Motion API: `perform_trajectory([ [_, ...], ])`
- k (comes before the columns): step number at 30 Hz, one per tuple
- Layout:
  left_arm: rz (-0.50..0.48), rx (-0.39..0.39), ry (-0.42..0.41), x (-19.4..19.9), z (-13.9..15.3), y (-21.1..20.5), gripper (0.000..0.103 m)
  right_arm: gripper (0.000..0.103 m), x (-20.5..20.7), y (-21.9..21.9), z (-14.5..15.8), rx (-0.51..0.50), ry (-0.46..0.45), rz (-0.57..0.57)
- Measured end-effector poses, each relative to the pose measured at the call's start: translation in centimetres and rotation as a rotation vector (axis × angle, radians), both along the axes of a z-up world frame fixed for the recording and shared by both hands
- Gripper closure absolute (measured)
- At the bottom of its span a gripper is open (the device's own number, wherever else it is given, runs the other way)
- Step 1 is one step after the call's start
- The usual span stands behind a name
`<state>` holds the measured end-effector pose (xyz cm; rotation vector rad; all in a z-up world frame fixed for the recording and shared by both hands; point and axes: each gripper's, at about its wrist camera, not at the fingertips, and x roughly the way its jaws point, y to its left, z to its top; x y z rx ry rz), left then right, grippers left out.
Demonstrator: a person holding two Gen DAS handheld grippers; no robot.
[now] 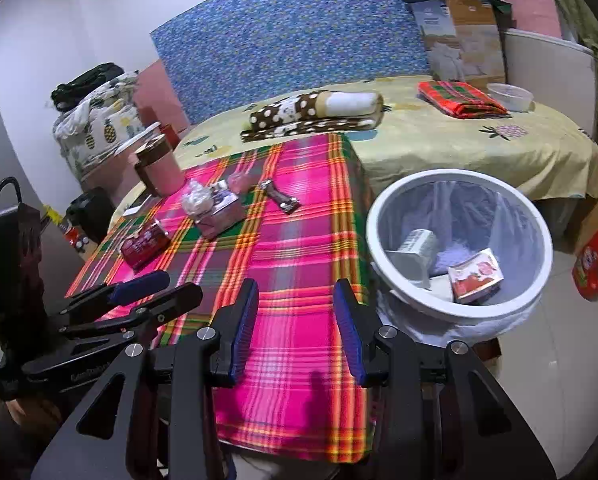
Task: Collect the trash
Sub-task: 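Move both tools back over the bed toward the red can and tissue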
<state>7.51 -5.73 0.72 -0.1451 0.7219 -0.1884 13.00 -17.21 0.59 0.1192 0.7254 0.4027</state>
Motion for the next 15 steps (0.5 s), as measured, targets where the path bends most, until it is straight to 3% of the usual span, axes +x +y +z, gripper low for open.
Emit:
perform_trajectory([
  [15, 0.091, -0.004, 0.029, -0.6, -1.3, 4.2, 0.043, 0.062, 0.8, 3.0, -0.7, -0.01, -0.003, 0.081],
])
